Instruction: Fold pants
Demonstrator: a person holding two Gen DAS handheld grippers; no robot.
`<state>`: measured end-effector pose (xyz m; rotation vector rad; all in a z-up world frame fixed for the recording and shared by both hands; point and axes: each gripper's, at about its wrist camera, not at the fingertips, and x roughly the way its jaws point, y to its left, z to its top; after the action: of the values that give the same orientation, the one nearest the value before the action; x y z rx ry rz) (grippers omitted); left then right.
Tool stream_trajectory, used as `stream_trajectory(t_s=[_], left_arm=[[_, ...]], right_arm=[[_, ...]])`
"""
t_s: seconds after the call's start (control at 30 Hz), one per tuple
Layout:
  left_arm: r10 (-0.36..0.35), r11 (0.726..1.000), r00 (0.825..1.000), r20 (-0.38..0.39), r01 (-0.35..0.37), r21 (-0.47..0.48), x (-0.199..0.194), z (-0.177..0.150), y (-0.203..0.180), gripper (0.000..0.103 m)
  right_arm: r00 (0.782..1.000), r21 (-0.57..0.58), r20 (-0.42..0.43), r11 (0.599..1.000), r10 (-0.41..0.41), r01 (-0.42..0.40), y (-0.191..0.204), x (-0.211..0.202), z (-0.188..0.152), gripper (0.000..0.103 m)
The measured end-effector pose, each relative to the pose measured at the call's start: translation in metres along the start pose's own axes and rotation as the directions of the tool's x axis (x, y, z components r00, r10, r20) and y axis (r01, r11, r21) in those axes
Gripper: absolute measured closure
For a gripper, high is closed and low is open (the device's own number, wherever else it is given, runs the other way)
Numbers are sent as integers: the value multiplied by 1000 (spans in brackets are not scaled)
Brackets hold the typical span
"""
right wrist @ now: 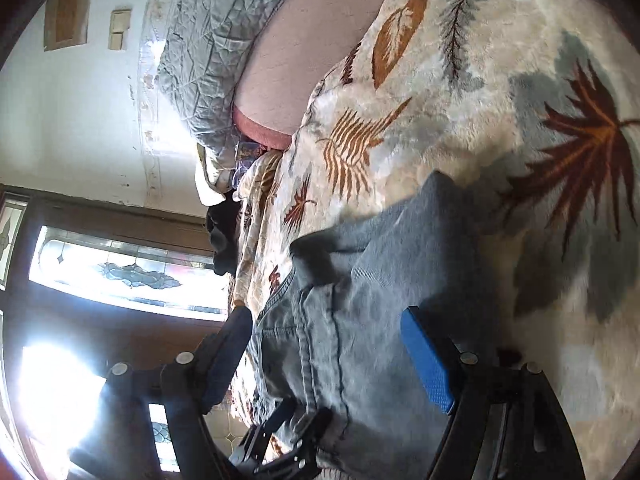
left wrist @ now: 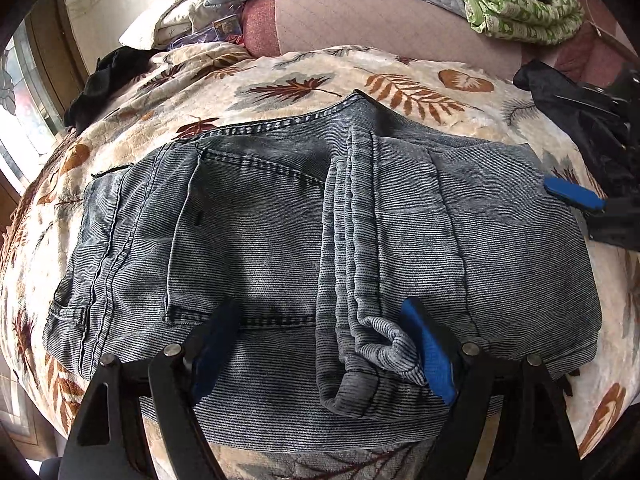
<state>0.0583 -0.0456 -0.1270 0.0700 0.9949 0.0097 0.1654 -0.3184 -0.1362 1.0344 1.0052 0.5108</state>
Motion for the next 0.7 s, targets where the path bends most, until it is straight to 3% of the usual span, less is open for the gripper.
stream_trajectory(t_s=[0.03,0.1,0.13,0.3,0.43,0.53,0.6,0.63,0.7], left_arm=[[-1,1000,1000,2,1,0,0,-1,0,20],[-1,1000,1000,6,1,6,1,-1,0,20],[0,1000,1000,7,0,9,1,-1,0,20],[-27,999,1000,9,27,-17,-3,2,5,20],[-90,991,995,44,94,-91,-18,10,17,20],[-111,987,989,98,121,-104,-30,18,19,20],[-121,987,988,91,130,-96,-29,21,15,20],[-128,987,989,76,134,-87,-26,22,11,20],[-123,990,992,18,124,-71,-12,20,3,20]], right_arm=[[1000,13,-15,1000,6,-5,-7,10,11,24],[998,41,-36,997,-60,61,-24,28,29,24],[998,55,-42,997,-43,45,-30,34,34,24],[997,-18,-32,998,-66,65,-15,17,34,24],[998,-53,-59,999,-3,0,0,-29,2,24],[992,-60,-104,995,74,-81,5,-56,-39,23],[985,-32,-128,992,114,-119,0,-59,-63,22],[984,-16,-146,995,99,-103,-6,-54,-72,21],[983,12,-182,1000,-7,10,-30,-40,-85,22]])
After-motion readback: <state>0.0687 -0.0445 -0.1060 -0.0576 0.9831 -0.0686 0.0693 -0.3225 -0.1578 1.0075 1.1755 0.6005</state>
